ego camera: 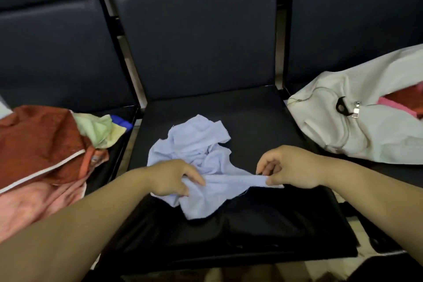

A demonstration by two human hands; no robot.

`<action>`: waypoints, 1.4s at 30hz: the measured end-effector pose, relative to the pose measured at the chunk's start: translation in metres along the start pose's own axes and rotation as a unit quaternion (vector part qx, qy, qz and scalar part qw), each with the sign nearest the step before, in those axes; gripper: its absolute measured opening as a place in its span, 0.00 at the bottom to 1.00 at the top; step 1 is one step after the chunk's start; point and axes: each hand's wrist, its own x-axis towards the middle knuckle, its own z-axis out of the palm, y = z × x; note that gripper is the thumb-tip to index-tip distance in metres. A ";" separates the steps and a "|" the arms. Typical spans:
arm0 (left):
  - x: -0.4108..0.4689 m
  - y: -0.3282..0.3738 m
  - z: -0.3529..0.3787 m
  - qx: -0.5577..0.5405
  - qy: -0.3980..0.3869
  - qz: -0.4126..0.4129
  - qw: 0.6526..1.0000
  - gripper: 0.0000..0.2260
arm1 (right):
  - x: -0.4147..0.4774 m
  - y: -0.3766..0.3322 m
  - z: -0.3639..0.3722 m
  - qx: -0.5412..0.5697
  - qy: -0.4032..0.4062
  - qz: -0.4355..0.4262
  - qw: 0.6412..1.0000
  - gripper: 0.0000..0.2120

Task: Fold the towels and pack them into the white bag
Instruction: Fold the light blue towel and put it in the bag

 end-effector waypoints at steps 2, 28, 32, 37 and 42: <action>-0.001 0.002 0.004 -0.001 0.022 0.013 1.000 0.23 | 0.002 -0.007 0.013 -0.018 -0.005 -0.004 1.000 0.13; -0.055 0.028 0.027 -0.286 0.236 0.065 0.927 0.14 | 0.019 -0.055 0.079 0.030 0.131 -0.116 0.984 0.10; -0.063 0.024 0.013 -0.370 0.255 0.071 0.890 0.11 | 0.021 -0.069 0.060 0.144 0.137 -0.115 0.973 0.09; -0.075 0.026 -0.004 -0.336 0.195 0.135 0.912 0.07 | 0.009 -0.081 0.028 0.221 0.133 -0.139 0.956 0.08; -0.086 0.027 -0.023 -0.218 0.162 0.130 0.953 0.10 | -0.004 -0.092 0.012 0.233 0.085 -0.159 0.956 0.10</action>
